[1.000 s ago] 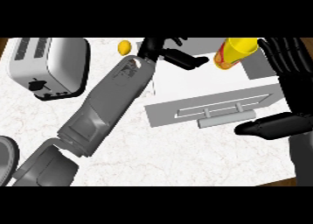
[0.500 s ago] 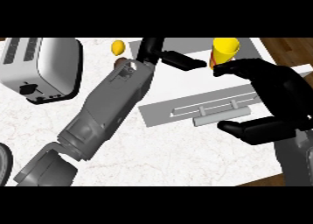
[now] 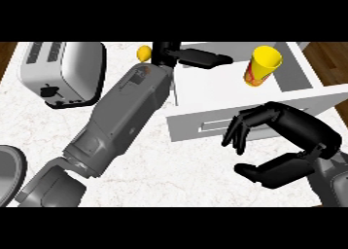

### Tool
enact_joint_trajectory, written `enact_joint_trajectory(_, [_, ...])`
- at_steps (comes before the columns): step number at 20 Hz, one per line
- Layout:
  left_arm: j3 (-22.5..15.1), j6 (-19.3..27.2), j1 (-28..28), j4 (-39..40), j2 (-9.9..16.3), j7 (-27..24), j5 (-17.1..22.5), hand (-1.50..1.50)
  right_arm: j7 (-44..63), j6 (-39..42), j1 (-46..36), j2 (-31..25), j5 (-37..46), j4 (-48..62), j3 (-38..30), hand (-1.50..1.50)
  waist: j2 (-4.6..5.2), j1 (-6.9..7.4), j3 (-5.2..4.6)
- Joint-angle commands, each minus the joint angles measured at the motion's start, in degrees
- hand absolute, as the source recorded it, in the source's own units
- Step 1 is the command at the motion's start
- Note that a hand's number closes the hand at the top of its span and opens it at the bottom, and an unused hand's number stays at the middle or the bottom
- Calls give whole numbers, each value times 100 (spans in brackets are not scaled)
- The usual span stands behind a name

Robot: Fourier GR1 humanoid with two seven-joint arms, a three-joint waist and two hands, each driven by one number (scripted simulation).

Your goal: Pick up the cup, place it into the drawer and close the drawer

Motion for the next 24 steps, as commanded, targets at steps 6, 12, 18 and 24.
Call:
enact_joint_trajectory(6, [152,-20,108,119,0,-287,329,-150,-328,-478,373,-338,2455,294,677,-150,-87,596,6])
enact_joint_trajectory(12, [199,-350,589,-200,20,-644,409,-150,-1196,-1365,184,145,3699,2229,1185,-150,-88,941,9])
enact_joint_trajectory(18, [274,-251,878,-626,258,-518,409,-150,-2034,-1672,-650,297,4284,4421,1257,150,-99,1120,13])
enact_joint_trajectory(24, [186,-814,1568,-1217,658,-270,471,-150,-2890,-2357,-1539,431,4182,6007,518,150,-75,1412,23])
